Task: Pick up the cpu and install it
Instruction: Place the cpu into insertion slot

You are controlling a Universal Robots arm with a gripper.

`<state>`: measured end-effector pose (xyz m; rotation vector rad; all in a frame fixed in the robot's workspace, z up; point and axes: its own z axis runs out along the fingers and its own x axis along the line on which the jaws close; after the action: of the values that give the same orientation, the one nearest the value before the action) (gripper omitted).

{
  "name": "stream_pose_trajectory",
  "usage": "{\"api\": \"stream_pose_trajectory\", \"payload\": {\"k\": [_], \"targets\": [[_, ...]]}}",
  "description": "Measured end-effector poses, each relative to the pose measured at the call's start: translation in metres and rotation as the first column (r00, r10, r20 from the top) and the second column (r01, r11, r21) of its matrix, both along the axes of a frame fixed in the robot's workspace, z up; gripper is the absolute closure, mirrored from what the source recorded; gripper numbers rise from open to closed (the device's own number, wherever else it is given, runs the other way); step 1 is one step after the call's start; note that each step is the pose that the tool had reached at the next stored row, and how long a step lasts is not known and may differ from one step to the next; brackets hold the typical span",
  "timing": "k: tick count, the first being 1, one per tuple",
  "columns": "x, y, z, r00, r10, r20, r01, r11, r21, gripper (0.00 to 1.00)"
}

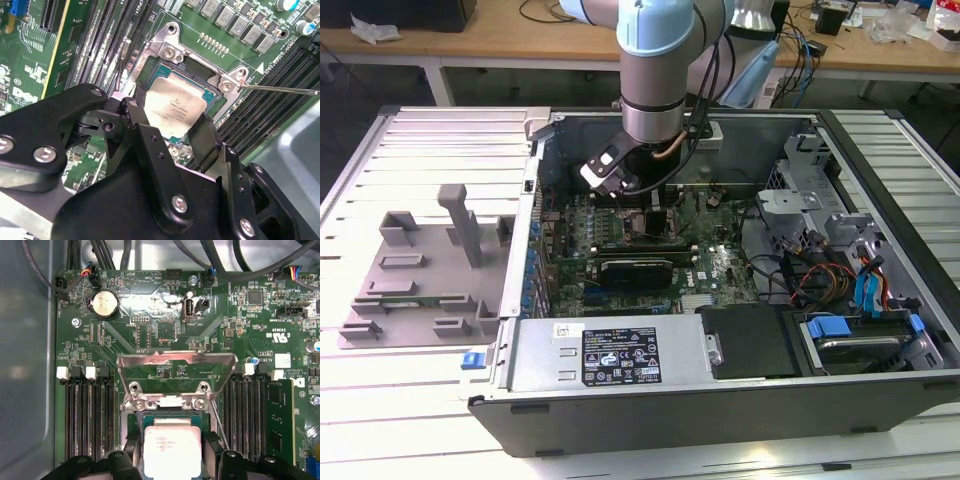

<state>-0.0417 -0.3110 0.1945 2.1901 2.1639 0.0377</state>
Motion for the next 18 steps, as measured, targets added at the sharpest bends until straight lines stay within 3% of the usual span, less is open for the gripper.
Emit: {"api": "stream_pose_trajectory", "payload": {"k": [7,12,18], "targets": [[-0.0001,-0.0001,0.0031,1.0,0.009,-0.0004,-0.009,1.0,0.0006,0.39],[-0.0001,-0.0001,0.0198,1.0,0.009,-0.0004,-0.009,1.0,0.0006,0.39],[-0.0001,-0.0001,0.0212,1.0,0.009,-0.0004,-0.009,1.0,0.0006,0.4]]}}
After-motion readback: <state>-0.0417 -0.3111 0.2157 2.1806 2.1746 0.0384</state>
